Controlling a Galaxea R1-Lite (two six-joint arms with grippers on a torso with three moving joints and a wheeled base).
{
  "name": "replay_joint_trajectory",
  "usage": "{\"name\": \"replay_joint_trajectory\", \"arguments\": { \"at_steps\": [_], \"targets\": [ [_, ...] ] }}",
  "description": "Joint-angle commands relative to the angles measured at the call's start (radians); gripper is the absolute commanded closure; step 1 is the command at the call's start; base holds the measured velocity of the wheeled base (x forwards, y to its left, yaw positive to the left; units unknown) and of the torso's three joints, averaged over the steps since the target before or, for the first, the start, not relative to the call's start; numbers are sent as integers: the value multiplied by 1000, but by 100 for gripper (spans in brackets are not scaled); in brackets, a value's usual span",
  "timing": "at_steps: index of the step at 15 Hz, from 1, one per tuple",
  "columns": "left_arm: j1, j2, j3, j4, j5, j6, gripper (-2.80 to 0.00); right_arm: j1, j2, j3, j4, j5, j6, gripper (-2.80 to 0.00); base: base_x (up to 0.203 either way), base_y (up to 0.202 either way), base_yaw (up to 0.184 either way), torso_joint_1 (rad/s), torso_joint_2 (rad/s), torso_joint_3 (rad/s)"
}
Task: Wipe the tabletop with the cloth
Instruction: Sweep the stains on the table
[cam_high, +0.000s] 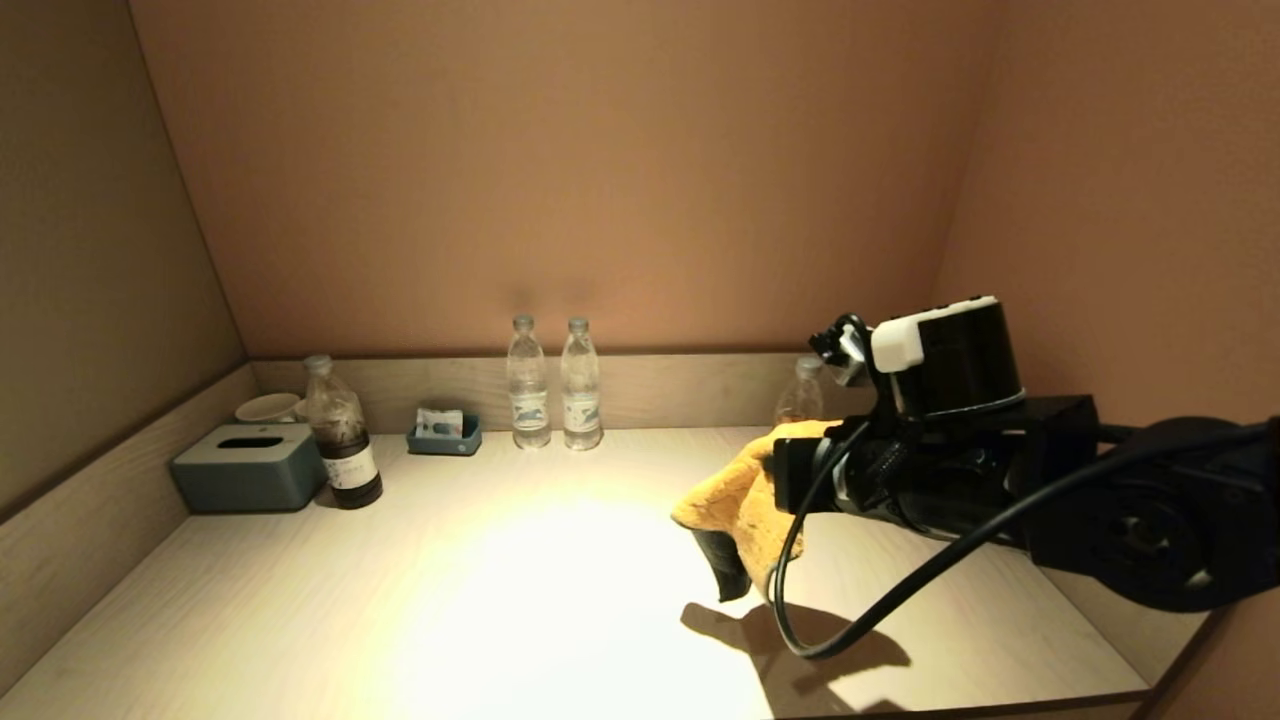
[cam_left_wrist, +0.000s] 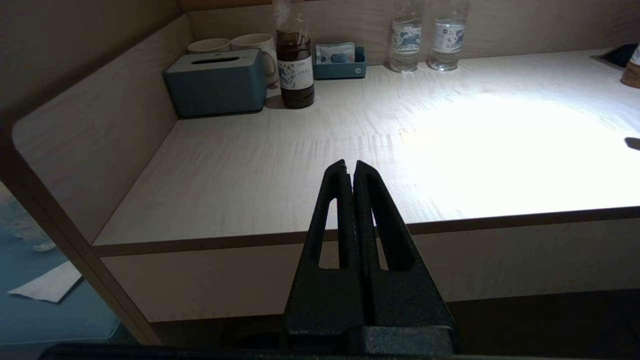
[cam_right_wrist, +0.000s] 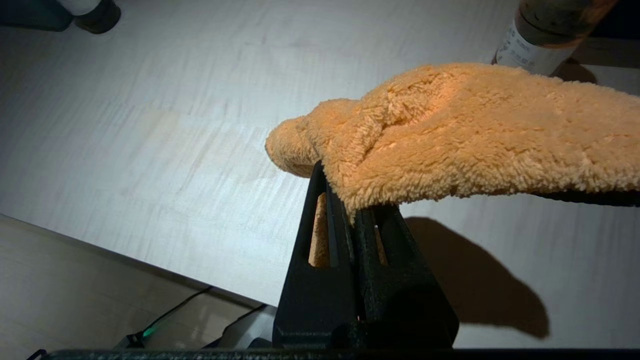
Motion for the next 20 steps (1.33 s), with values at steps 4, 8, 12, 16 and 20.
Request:
{"name": "replay_joint_trajectory", "arguments": {
  "at_steps": [4, 8, 12, 16, 20],
  "targets": [
    [0, 1, 0, 0, 0, 0, 0, 79, 112, -60, -53, 3, -39, 0, 0, 0, 0, 0, 0, 0],
    [0, 1, 0, 0, 0, 0, 0, 141, 268, -151, -140, 6, -97, 0, 0, 0, 0, 0, 0, 0],
    [0, 1, 0, 0, 0, 0, 0, 167, 447, -289, -143, 7, -135, 0, 0, 0, 0, 0, 0, 0],
    [0, 1, 0, 0, 0, 0, 0, 174, 522, -345, -151, 5, -233, 0, 0, 0, 0, 0, 0, 0],
    [0, 1, 0, 0, 0, 0, 0, 200, 582, -402, -180, 3, -289, 0, 0, 0, 0, 0, 0, 0]
  ]
}}
